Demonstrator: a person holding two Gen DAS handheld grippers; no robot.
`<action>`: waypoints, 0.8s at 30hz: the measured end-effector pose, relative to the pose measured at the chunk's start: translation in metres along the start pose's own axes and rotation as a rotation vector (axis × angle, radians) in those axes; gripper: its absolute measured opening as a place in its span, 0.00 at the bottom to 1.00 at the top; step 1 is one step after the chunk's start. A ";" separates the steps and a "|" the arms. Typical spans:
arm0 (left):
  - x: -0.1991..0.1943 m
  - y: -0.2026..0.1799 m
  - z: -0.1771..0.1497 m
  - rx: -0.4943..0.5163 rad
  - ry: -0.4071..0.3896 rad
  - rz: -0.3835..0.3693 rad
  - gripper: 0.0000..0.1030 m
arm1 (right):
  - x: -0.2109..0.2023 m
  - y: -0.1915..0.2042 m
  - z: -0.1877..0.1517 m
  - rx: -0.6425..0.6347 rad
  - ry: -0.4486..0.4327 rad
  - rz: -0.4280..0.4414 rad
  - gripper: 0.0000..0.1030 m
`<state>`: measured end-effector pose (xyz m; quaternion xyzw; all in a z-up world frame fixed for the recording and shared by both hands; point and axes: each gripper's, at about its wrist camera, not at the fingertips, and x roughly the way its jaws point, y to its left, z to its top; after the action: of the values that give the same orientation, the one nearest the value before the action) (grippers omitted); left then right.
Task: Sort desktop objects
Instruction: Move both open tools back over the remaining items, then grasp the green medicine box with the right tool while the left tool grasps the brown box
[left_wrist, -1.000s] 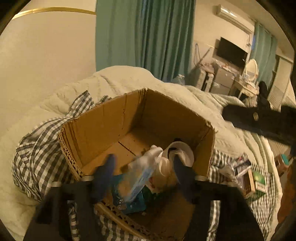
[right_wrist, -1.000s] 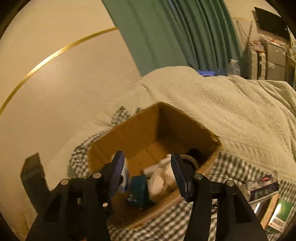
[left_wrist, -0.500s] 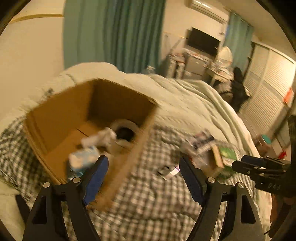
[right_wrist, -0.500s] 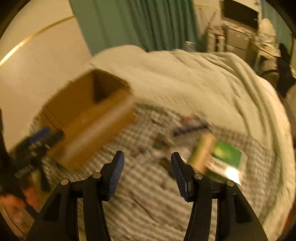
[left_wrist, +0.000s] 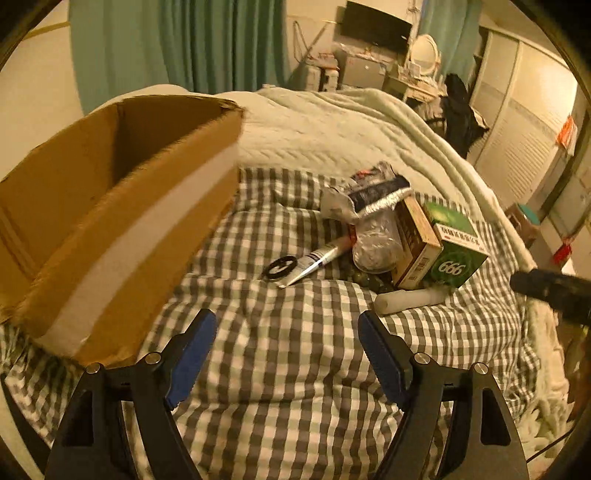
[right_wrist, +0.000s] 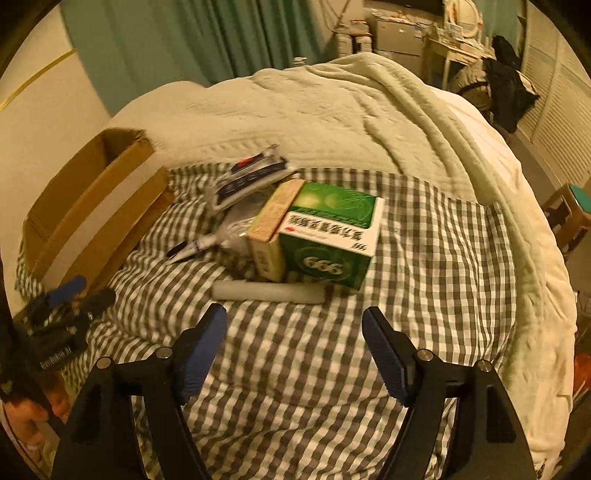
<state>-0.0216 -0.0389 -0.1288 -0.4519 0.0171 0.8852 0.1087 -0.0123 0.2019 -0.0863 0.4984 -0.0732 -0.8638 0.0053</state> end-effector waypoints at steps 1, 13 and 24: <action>0.006 -0.003 0.002 0.006 0.004 -0.003 0.79 | 0.003 -0.004 0.002 0.014 0.002 -0.002 0.78; 0.063 -0.038 0.022 0.051 0.046 -0.091 0.79 | 0.066 -0.028 0.036 0.077 0.056 -0.017 0.83; 0.089 -0.051 0.026 0.074 0.096 -0.137 0.79 | 0.102 -0.017 0.060 0.095 0.069 -0.040 0.96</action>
<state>-0.0826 0.0298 -0.1817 -0.4896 0.0241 0.8518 0.1849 -0.1141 0.2175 -0.1468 0.5288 -0.1038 -0.8417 -0.0329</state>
